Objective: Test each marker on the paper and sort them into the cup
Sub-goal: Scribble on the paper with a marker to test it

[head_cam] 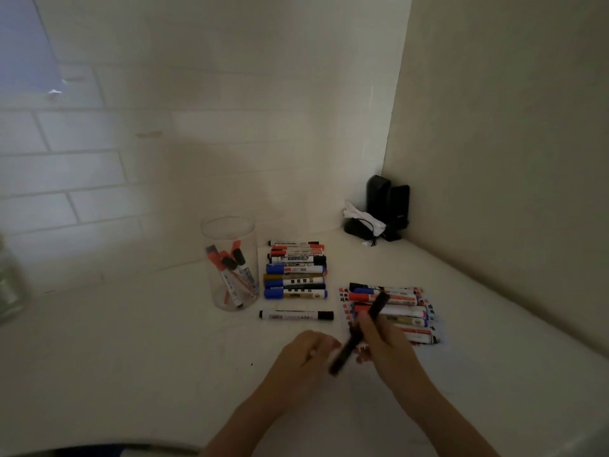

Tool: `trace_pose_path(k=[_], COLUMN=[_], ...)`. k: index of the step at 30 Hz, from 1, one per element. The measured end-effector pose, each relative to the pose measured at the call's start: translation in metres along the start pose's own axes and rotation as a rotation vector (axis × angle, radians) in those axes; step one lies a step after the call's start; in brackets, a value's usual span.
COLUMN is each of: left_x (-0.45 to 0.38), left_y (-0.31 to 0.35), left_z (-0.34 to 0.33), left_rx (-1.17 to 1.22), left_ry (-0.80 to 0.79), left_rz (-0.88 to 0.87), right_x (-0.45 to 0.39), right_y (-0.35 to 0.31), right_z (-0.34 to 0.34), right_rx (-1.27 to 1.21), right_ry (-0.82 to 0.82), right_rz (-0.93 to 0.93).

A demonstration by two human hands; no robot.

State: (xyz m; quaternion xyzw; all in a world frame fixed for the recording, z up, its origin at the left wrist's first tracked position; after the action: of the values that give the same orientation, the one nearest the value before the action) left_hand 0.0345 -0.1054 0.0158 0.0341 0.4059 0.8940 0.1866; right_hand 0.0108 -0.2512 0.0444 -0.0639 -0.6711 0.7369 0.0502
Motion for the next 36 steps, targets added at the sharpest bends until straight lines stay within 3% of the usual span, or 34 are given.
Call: trace_pose_path(k=[3, 9, 12, 15, 17, 19, 21, 24, 25, 29, 33, 36], left_x=[-0.009, -0.022, -0.012, -0.003, -0.005, -0.005, -0.006, -0.001, 0.000, 0.003, 0.007, 0.005], left_y=[-0.026, -0.035, 0.000, 0.025, 0.026, 0.025, 0.022, 0.026, 0.031, 0.038, 0.041, 0.040], left_z=[0.028, 0.039, 0.036, 0.022, 0.017, 0.020, 0.022, 0.013, 0.009, 0.002, 0.004, 0.003], left_rx=[-0.071, -0.118, -0.096, -0.462, -0.621, -0.622, -0.581, -0.374, -0.335, -0.249, -0.085, -0.045], left_ry=[0.153, 0.148, 0.174, 0.142, 0.091, 0.059, 0.023, -0.027, -0.029, -0.009, -0.050, -0.060], left_rz=[0.069, 0.081, -0.156, -0.485, -0.547, -0.485, -0.390, -0.265, -0.256, -0.306, -0.385, -0.361], right_x=[-0.007, -0.007, -0.002, 0.005, 0.007, 0.006, 0.007, 0.011, 0.012, 0.012, 0.015, 0.017], right_y=[-0.006, 0.013, 0.002, -0.013, -0.019, -0.022, -0.027, -0.024, -0.021, -0.013, -0.017, -0.022], right_z=[0.010, 0.007, 0.007, 0.005, 0.007, 0.014, 0.024, 0.024, 0.018, 0.004, 0.010, 0.014], right_rx=[-0.130, 0.048, 0.458, 0.688, 0.738, 0.760, 0.626, 0.011, -0.073, -0.031, -0.150, -0.098], right_ry=[-0.053, -0.218, -0.325, -0.358, -0.358, -0.310, -0.206, -0.017, 0.000, -0.014, -0.135, -0.226], right_rz=[-0.087, -0.320, -0.094, 0.109, 0.152, 0.156, 0.154, -0.007, -0.019, 0.050, 0.067, 0.132])
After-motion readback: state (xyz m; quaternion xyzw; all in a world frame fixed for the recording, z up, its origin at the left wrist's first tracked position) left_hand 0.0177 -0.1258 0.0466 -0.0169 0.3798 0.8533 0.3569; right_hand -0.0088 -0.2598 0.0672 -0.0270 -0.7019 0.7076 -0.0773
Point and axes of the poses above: each hand's wrist, its own x-axis away from the middle knuckle, its own z-axis out of the back of the hand, y = z × x, the point moved 5 cm from there along -x, towards the middle knuckle, and after that the axes turned 7 degrees about -x, right-handed, at the moved point
